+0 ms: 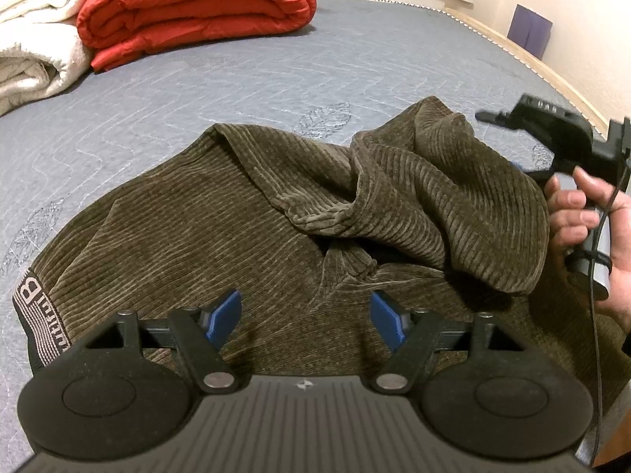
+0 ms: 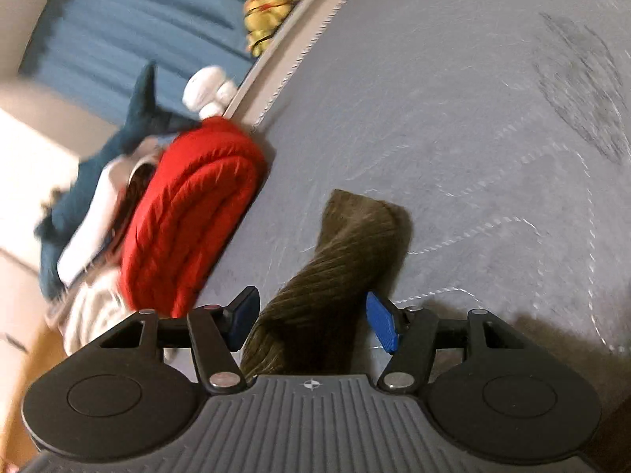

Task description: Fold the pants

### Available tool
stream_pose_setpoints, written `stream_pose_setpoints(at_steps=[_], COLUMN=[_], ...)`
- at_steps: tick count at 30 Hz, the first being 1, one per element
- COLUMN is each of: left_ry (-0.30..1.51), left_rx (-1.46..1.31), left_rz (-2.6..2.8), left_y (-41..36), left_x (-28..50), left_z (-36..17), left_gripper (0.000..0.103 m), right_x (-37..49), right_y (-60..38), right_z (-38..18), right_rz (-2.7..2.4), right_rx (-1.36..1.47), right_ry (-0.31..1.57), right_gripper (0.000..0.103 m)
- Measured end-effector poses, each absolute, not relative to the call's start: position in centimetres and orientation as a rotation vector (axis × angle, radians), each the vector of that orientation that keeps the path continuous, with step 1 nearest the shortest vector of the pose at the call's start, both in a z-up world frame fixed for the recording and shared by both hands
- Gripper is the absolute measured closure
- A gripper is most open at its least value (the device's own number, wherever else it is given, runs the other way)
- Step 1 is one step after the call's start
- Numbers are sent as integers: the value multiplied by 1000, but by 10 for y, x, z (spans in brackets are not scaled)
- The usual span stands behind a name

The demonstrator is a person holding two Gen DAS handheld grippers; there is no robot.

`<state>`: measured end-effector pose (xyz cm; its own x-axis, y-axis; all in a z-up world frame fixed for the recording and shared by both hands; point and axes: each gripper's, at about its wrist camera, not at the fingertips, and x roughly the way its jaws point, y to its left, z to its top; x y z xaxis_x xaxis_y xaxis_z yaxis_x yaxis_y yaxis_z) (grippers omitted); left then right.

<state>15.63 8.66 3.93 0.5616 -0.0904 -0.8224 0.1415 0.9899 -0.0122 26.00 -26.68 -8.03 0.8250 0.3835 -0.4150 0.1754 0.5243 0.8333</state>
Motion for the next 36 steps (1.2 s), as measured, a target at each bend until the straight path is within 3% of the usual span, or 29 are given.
stream_pose_setpoints(at_steps=[4, 8, 15, 16, 17, 23, 28, 34, 36], left_ry=[969, 974, 986, 989, 991, 989, 992, 997, 1000], left_rx=[51, 42, 63, 65, 65, 30, 29, 37, 41], left_rz=[-134, -139, -137, -134, -129, -98, -98, -105, -113], left_y=[88, 89, 83, 83, 84, 89, 86, 81, 79], left_x=[157, 159, 160, 161, 162, 170, 172, 173, 175], left_z=[39, 39, 33, 32, 31, 32, 31, 25, 23], left_gripper=[24, 24, 23, 23, 23, 23, 23, 23, 23], right_x=[265, 268, 288, 291, 293, 288, 283, 238, 230], right_y=[-266, -234, -210, -206, -203, -198, -226, -307, -333], right_z=[-91, -83, -89, -88, -87, -66, -35, 34, 39], right_rz=[163, 214, 291, 313, 345, 370, 315, -180, -368], right_rx=[958, 649, 735, 740, 747, 689, 745, 686, 624], right_ry=[735, 815, 862, 875, 882, 821, 645, 247, 255], right_gripper=[40, 39, 37, 44, 66, 88, 94, 94, 94])
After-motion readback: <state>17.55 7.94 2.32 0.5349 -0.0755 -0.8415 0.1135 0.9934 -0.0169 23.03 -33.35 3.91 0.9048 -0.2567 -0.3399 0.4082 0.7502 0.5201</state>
